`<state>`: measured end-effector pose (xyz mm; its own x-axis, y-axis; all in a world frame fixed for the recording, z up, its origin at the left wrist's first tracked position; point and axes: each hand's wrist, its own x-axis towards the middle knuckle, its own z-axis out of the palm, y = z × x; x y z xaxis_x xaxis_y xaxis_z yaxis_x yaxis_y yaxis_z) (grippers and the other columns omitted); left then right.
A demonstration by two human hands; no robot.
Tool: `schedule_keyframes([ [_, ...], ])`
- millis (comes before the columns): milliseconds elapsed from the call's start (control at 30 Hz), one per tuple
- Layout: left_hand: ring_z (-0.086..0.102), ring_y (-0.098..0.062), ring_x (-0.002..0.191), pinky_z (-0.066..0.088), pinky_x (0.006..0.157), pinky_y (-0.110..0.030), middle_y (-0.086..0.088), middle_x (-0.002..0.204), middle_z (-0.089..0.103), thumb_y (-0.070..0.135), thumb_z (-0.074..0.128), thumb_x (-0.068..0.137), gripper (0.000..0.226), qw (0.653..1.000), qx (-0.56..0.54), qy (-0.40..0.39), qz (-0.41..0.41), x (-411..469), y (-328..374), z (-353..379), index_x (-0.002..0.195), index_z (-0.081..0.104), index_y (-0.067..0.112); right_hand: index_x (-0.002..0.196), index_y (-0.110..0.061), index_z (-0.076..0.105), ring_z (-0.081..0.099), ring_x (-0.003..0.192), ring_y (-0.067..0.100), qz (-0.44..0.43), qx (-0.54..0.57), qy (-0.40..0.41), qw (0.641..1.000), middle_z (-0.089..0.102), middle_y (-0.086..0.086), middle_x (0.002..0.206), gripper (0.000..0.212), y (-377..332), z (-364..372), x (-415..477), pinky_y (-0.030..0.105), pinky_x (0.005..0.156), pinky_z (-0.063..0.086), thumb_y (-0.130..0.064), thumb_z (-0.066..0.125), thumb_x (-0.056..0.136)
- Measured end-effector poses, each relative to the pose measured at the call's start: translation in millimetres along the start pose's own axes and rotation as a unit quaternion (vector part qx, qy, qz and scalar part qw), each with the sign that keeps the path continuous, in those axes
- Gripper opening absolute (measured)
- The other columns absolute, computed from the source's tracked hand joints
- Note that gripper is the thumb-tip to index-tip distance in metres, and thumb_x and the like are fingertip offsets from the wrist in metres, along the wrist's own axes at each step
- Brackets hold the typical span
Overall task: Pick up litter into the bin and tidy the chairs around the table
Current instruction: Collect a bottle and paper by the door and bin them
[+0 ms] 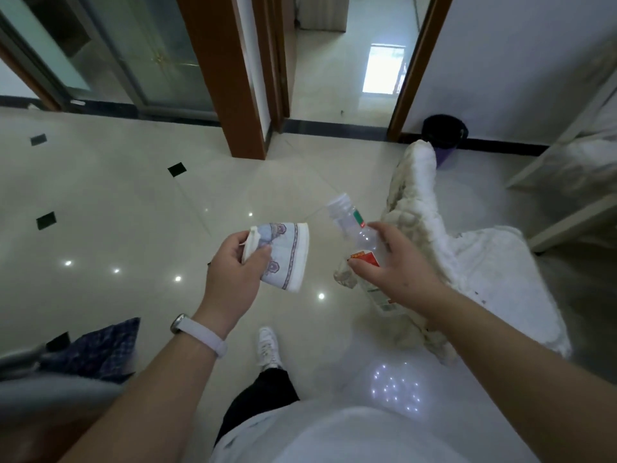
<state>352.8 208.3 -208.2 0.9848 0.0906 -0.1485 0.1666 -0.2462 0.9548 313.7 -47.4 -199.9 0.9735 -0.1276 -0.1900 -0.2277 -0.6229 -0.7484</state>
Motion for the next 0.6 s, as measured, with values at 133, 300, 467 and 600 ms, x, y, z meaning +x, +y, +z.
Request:
schedule_keyframes([
  [133, 0.068, -0.005, 0.073, 0.049, 0.057, -0.013, 0.004, 0.092, 0.072, 0.014, 0.067, 0.092, 0.018, 0.999, -0.013, -0.032, 0.003, 87.8, 8.6, -24.7, 0.109, 0.065, 0.019, 0.137, -0.037, 0.037, 0.052, 0.119, 0.01, 0.022, -0.02, 0.037, 0.999, 0.053, -0.012, 0.131, 0.075, -39.2, 16.8, 61.4, 0.034, 0.097, 0.045, -0.057, 0.073, 0.074],
  [300, 0.07, -0.008, 0.081, 0.054, 0.064, -0.016, 0.004, 0.097, 0.073, 0.016, 0.067, 0.092, 0.019, 0.998, -0.001, -0.069, 0.013, 180.9, 26.5, -51.2, 0.11, 0.065, 0.019, 0.133, -0.039, 0.04, 0.06, 0.105, 0.012, 0.029, -0.011, 0.066, 0.997, 0.058, -0.013, 0.12, 0.073, -84.8, 28.5, 122.3, 0.041, 0.093, 0.05, -0.059, 0.073, 0.071],
  [467, 0.069, -0.001, 0.077, 0.053, 0.064, -0.013, 0.008, 0.095, 0.072, 0.018, 0.066, 0.092, 0.016, 0.995, 0.0, -0.097, 0.024, 244.0, 38.4, -44.9, 0.104, 0.062, 0.029, 0.132, -0.039, 0.04, 0.059, 0.106, 0.01, 0.056, -0.025, 0.087, 0.994, 0.057, -0.014, 0.12, 0.073, -92.8, 32.0, 163.7, 0.042, 0.094, 0.05, -0.06, 0.073, 0.071],
  [600, 0.072, -0.01, 0.084, 0.059, 0.073, -0.027, 0.004, 0.099, 0.074, 0.019, 0.066, 0.092, 0.021, 0.992, 0.006, -0.122, 0.01, 286.3, 43.8, -24.9, 0.113, 0.065, 0.02, 0.133, -0.036, 0.042, 0.059, 0.103, 0.009, 0.074, -0.004, 0.096, 0.993, 0.057, -0.014, 0.116, 0.072, -90.9, 21.2, 202.8, 0.041, 0.093, 0.05, -0.055, 0.075, 0.072],
])
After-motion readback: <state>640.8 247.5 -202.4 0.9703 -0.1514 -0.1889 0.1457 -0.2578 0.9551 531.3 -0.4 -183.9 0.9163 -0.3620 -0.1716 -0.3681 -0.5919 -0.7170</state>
